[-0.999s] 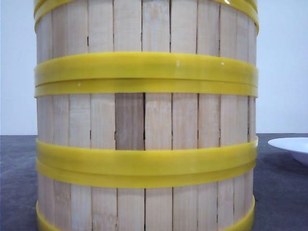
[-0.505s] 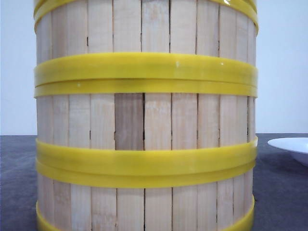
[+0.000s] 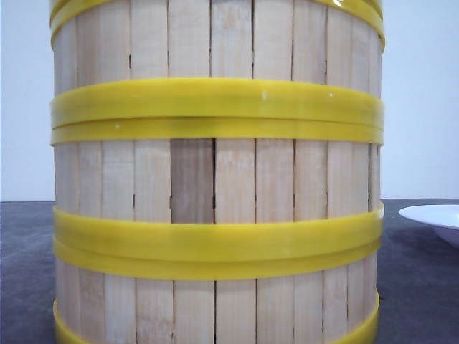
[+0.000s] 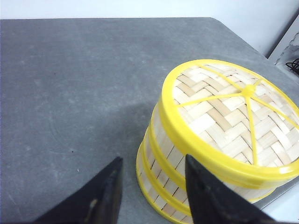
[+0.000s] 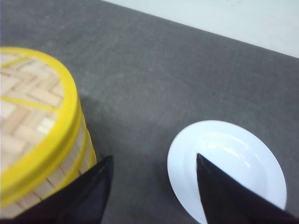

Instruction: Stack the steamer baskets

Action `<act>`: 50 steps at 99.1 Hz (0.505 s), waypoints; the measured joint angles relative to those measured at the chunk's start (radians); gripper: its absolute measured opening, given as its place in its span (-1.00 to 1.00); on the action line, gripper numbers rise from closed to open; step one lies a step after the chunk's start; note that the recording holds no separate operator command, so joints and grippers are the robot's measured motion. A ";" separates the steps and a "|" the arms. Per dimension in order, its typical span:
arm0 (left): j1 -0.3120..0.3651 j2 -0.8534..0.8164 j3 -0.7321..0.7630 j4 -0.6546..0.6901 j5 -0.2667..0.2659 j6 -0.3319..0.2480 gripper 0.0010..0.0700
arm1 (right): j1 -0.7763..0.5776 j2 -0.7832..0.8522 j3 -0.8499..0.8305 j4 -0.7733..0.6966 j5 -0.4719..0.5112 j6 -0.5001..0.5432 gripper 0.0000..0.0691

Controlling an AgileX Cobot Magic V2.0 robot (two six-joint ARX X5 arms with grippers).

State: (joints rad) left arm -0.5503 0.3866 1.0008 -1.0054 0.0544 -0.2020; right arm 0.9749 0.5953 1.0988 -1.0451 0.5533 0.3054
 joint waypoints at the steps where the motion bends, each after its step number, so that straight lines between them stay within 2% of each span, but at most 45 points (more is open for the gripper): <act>1: 0.000 0.000 0.000 0.000 0.000 0.000 -0.33 | 0.000 -0.001 0.000 0.004 0.000 0.001 0.00; 8: 0.000 0.000 0.000 0.000 0.000 0.004 -0.41 | 0.000 -0.005 0.001 0.023 0.000 0.007 0.00; 13: 0.000 0.000 0.000 0.000 0.000 0.008 -0.63 | 0.000 -0.005 0.001 0.032 0.000 0.009 -0.07; 17: 0.000 0.000 0.000 0.000 0.000 0.009 -0.80 | 0.000 -0.004 0.001 0.036 0.000 0.010 -0.26; 21: 0.000 0.000 0.000 0.000 0.000 0.011 -0.88 | 0.000 -0.003 0.001 0.039 0.000 0.010 -0.55; 26: 0.000 0.000 0.000 0.000 0.000 0.015 -0.93 | 0.000 -0.002 0.001 0.042 0.000 0.010 -0.78; 31: 0.000 0.000 0.000 0.000 0.000 0.019 -0.95 | 0.000 -0.002 0.001 0.048 0.000 0.010 -0.88; 50: 0.000 0.000 0.000 0.000 0.000 0.020 -0.95 | 0.000 -0.002 0.001 0.064 0.000 0.010 -0.97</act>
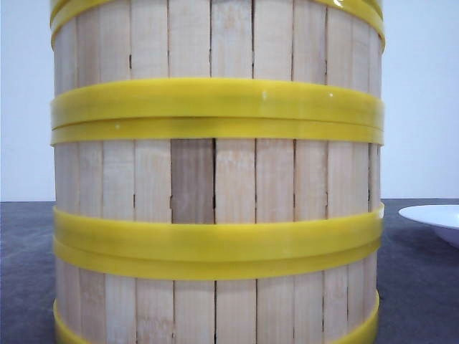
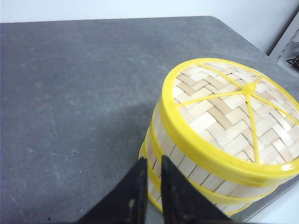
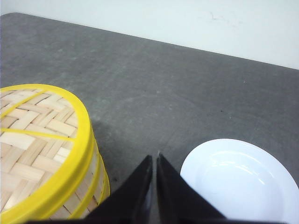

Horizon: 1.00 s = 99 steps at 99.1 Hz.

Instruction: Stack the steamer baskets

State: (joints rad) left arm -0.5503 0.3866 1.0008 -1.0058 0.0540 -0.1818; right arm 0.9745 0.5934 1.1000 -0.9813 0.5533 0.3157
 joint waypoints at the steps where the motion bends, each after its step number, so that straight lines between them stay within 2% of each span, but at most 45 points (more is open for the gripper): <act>1: 0.000 0.000 0.000 0.000 0.000 0.000 -0.95 | 0.000 0.000 0.000 0.000 0.000 0.000 -0.97; 60: 0.000 0.000 0.000 0.000 0.000 0.000 -0.95 | 0.000 0.000 0.000 0.000 0.000 0.000 -0.97; 70: 0.005 -0.002 0.000 -0.001 -0.021 0.026 -0.95 | 0.000 0.000 0.000 0.000 0.000 0.000 -0.97; 82: 0.062 -0.015 -0.006 0.032 -0.042 0.067 -0.95 | 0.000 0.000 0.000 0.000 0.000 0.000 -0.97; 99: 0.220 -0.051 -0.135 0.248 -0.079 0.114 -0.95 | 0.000 0.000 0.000 0.000 0.000 0.000 -0.97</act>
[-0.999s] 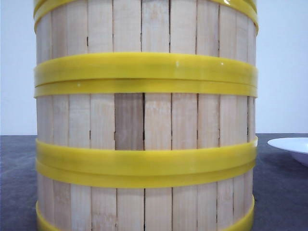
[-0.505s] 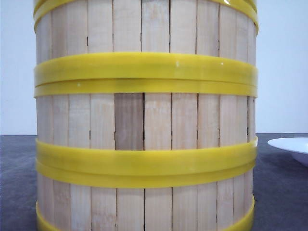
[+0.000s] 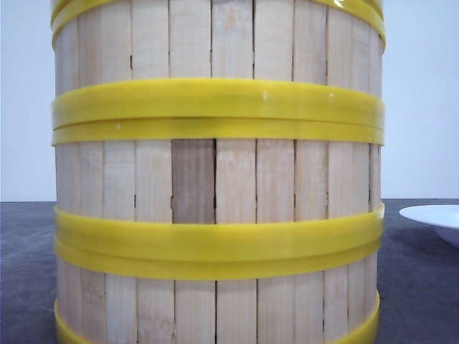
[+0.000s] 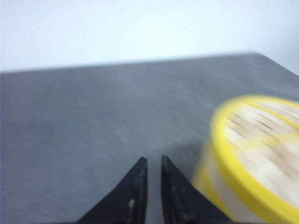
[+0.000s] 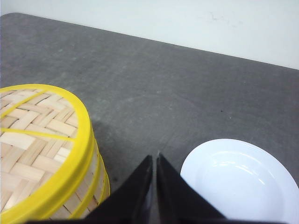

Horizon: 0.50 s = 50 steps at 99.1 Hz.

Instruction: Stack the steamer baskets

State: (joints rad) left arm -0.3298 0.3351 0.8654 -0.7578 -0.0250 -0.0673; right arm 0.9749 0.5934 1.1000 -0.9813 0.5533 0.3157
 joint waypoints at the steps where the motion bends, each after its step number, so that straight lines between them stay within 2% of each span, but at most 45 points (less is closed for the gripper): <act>1: 0.011 -0.003 -0.013 0.013 0.000 0.002 -0.95 | 0.000 0.000 0.000 0.000 0.000 0.000 -0.97; 14: 0.156 -0.053 -0.210 0.184 -0.002 0.004 -0.95 | 0.000 0.000 0.000 0.000 0.000 0.000 -0.97; 25: 0.245 -0.103 -0.376 0.315 -0.003 -0.001 -0.95 | 0.000 0.000 0.000 0.000 0.000 0.000 -0.97; 36: 0.291 -0.154 -0.525 0.419 -0.003 -0.002 -0.95 | 0.000 0.000 0.000 0.000 0.000 0.000 -0.97; 50: 0.314 -0.203 -0.677 0.483 -0.003 -0.003 -0.95 | 0.000 0.000 0.000 0.000 0.000 0.000 -0.97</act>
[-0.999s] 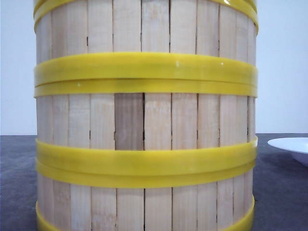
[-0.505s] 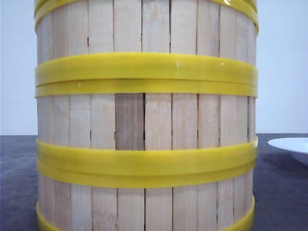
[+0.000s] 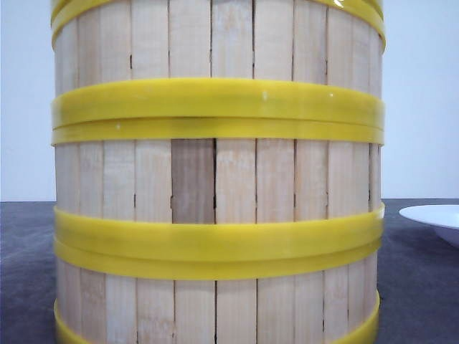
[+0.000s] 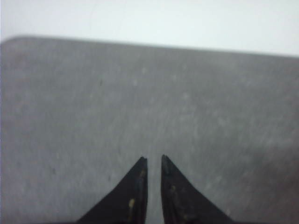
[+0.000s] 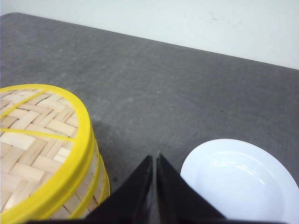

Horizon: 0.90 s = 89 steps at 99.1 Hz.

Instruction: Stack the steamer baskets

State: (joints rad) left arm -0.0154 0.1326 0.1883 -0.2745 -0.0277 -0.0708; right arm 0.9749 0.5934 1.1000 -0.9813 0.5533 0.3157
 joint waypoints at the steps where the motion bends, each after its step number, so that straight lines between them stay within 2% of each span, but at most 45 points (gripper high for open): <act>1: 0.001 -0.004 -0.010 0.003 0.000 0.000 -0.95 | 0.000 0.000 0.000 0.000 0.000 0.000 -0.97; 12: 0.002 -0.037 -0.085 0.018 -0.006 -0.001 -0.95 | 0.000 0.000 0.000 0.000 0.000 0.000 -0.97; 26: 0.002 -0.069 -0.130 0.026 -0.054 -0.011 -0.95 | 0.000 0.000 0.000 0.000 0.000 0.000 -0.97; 89: 0.004 -0.129 -0.138 0.047 -0.054 -0.019 -0.95 | 0.000 0.000 0.000 0.000 0.000 0.000 -0.97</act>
State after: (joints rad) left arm -0.0113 0.0036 0.0502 -0.2279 -0.0818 -0.0898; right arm 0.9749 0.5934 1.1000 -0.9813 0.5533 0.3157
